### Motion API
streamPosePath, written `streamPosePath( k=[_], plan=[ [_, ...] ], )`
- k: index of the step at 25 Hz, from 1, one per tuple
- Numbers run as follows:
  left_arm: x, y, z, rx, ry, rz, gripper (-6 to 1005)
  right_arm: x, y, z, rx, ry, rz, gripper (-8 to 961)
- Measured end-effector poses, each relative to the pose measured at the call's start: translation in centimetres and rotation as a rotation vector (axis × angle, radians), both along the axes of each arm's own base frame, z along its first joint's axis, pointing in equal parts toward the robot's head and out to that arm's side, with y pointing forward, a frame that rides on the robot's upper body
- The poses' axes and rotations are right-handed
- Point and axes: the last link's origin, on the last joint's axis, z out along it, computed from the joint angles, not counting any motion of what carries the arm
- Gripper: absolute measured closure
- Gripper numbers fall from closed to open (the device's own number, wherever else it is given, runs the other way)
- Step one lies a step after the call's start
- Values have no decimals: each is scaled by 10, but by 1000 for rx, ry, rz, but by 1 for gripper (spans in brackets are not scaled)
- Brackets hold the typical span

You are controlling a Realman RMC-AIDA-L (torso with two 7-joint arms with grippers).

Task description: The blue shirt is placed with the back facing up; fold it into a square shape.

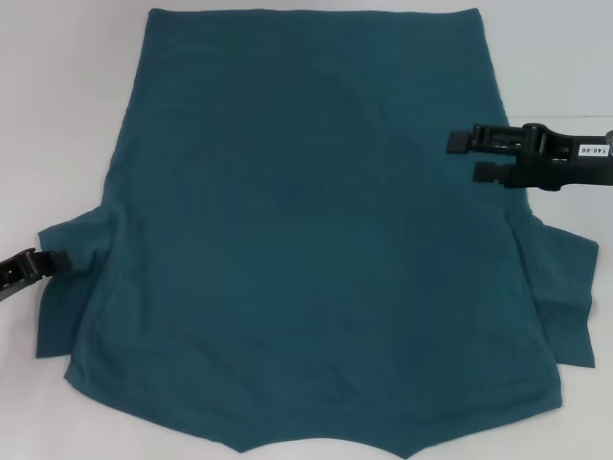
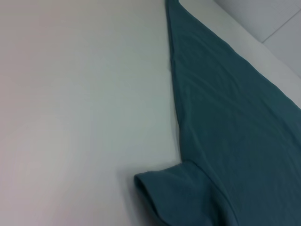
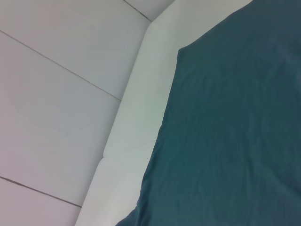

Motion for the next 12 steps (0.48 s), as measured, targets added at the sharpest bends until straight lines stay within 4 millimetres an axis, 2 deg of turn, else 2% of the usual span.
streamPosePath(
  k=[5, 12],
  plan=[
    [0, 0, 0, -4, 7, -4, 954, 0, 0, 1, 1, -1, 0, 61],
    [2, 2, 2, -12, 27, -18, 967, 0, 0, 1, 2, 0, 0, 64]
  ],
)
